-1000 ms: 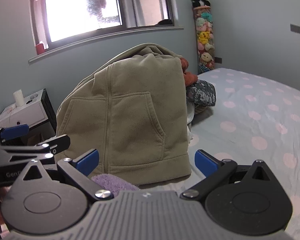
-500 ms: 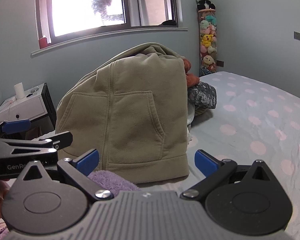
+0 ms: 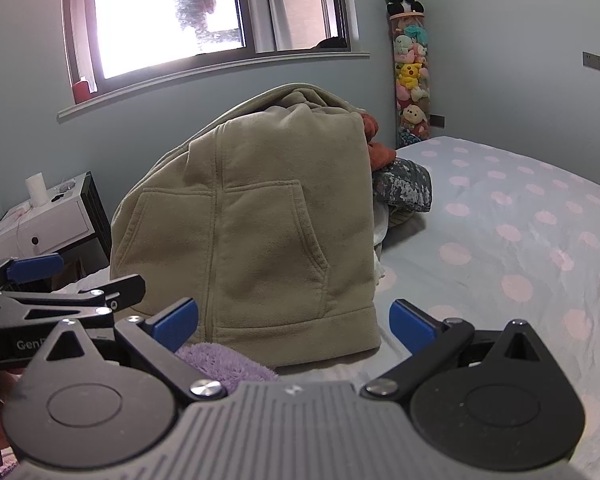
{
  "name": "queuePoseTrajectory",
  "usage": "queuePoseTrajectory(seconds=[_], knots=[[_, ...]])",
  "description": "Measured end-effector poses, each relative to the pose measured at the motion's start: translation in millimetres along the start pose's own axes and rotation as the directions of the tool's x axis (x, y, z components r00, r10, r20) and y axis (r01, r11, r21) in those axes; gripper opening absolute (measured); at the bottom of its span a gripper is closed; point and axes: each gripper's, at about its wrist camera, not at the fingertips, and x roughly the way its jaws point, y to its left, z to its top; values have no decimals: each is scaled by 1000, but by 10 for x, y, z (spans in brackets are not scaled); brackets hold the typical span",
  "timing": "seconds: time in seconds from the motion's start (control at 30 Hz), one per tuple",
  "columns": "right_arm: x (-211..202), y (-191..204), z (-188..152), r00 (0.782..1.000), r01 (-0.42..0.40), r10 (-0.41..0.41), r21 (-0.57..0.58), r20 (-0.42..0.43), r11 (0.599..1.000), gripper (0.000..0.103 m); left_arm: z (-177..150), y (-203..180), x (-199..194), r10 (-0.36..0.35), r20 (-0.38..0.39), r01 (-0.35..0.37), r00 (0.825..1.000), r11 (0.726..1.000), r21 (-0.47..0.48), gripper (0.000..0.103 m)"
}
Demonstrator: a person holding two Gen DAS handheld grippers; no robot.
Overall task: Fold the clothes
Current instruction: 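Approach the beige hoodie draped over the clothes pile with both grippers open, then close the left gripper on the hoodie hood while the right gripper grasps the hoodie fabric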
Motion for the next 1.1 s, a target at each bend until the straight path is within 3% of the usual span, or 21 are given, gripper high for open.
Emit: queuePoseTrajectory(seconds=[0.13,0.3,0.57,0.63,0.7,0.93,1.1], knots=[[-41,-11,-6,999,-3,3,-7,49,1000,102,-4,37,21,4,-1,-4,1000,1000,2,99],[-129,-27,-32,983,28,-21,-35,182,999,102,82,245,72,33,14,-32,999,999,-43,99],[121,-178,106,955,-103,103,-17,280,995,102,221,676,302,73,32,-69,997,990,-120,98],[234,-153,188,951,-88,100,-51,292,995,102,266,762,365,79,38,-74,996,988,-132,98],[335,-129,266,947,-83,105,-83,305,993,102,321,782,429,72,51,-68,996,995,-79,98],[803,-89,632,944,-152,186,-143,271,978,102,551,732,719,212,79,-214,974,977,19,98],[1070,-135,776,938,-197,234,-161,258,967,102,789,998,1032,187,74,-183,980,982,-53,98]])
